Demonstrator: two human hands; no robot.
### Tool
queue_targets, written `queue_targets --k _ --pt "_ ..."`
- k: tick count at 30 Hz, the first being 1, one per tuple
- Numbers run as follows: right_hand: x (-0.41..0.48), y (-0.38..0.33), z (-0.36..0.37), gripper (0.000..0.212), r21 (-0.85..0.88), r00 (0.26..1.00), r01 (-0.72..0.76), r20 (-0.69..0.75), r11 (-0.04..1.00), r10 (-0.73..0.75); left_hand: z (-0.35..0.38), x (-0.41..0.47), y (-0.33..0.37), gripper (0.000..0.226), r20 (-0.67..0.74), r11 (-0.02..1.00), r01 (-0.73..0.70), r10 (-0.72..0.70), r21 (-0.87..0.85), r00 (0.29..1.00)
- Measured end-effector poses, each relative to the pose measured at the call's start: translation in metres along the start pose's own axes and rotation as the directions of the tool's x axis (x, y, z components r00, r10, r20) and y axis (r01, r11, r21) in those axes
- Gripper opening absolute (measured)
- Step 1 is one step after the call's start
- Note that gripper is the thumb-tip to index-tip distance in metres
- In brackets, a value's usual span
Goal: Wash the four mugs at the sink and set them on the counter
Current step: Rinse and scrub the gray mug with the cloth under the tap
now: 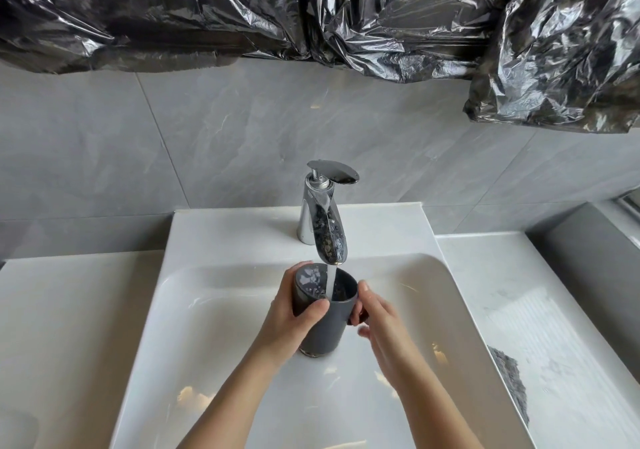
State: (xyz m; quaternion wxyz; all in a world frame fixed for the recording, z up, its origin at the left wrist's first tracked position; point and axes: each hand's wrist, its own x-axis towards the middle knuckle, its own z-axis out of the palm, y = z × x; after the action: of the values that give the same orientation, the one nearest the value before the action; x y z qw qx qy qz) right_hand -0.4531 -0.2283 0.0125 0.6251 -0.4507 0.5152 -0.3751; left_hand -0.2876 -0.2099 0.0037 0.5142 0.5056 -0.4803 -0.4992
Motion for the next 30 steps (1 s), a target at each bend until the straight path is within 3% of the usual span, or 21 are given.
queue_targets --k 3,6,8,10,12,14,16,17,19,21,23,27,30 --pt "-0.006 0.003 0.009 0.041 0.114 0.994 0.105 -0.022 0.988 -0.103 0.004 0.002 0.001 0.069 -0.072 0.998 -0.053 0.051 -0.027 0.996" --pt "-0.01 0.001 0.01 0.038 0.235 0.993 0.104 0.025 0.966 -0.113 0.008 0.007 0.006 0.04 -0.153 0.992 -0.056 0.039 -0.112 0.987" --pt "-0.011 -0.001 0.009 0.039 0.21 0.989 0.136 0.024 0.968 -0.144 0.006 0.013 0.011 0.035 -0.109 0.988 0.006 -0.023 -0.154 0.994" --pt "-0.012 -0.003 0.007 0.039 0.126 0.979 0.202 -0.013 0.971 -0.202 0.005 0.017 0.016 0.04 -0.038 0.998 0.042 -0.044 -0.055 0.998" --pt "-0.01 -0.005 0.005 0.036 0.054 0.971 0.233 -0.065 0.971 -0.229 0.002 0.013 0.019 0.048 -0.03 0.961 -0.113 0.125 0.254 0.992" --pt "-0.007 -0.006 0.001 0.036 0.018 0.964 0.248 -0.105 0.969 -0.245 -0.004 0.007 0.02 0.042 0.055 0.788 -0.38 0.406 0.484 0.912" --pt "-0.004 -0.008 -0.001 0.04 -0.029 0.957 0.259 -0.13 0.966 -0.26 -0.011 -0.001 0.02 0.022 0.256 0.59 -0.572 0.535 0.57 0.805" --pt "-0.003 -0.009 -0.001 0.041 -0.053 0.954 0.263 -0.133 0.963 -0.268 -0.013 -0.003 0.021 0.016 0.365 0.489 -0.621 0.522 0.612 0.771" --pt "-0.002 -0.012 0.002 0.042 -0.092 0.954 0.26 -0.128 0.961 -0.271 -0.013 -0.001 0.023 0.016 0.529 0.311 -0.617 0.327 0.723 0.783" --pt "-0.002 -0.012 0.006 0.041 -0.129 0.957 0.248 -0.123 0.96 -0.264 -0.006 0.002 0.026 0.016 0.583 0.195 -0.58 0.044 0.791 0.811" --pt "-0.002 -0.011 0.009 0.043 -0.157 0.957 0.245 -0.117 0.957 -0.265 -0.004 0.007 0.022 0.021 0.562 0.137 -0.547 -0.124 0.826 0.818" --pt "0.0 -0.012 0.013 0.044 -0.149 0.952 0.254 -0.133 0.956 -0.274 -0.004 0.015 0.026 0.02 0.546 0.082 -0.54 -0.156 0.838 0.823" --pt "0.0 -0.011 0.011 0.043 -0.12 0.95 0.265 -0.14 0.957 -0.28 -0.004 0.014 0.026 0.018 0.555 0.074 -0.55 -0.082 0.832 0.828"
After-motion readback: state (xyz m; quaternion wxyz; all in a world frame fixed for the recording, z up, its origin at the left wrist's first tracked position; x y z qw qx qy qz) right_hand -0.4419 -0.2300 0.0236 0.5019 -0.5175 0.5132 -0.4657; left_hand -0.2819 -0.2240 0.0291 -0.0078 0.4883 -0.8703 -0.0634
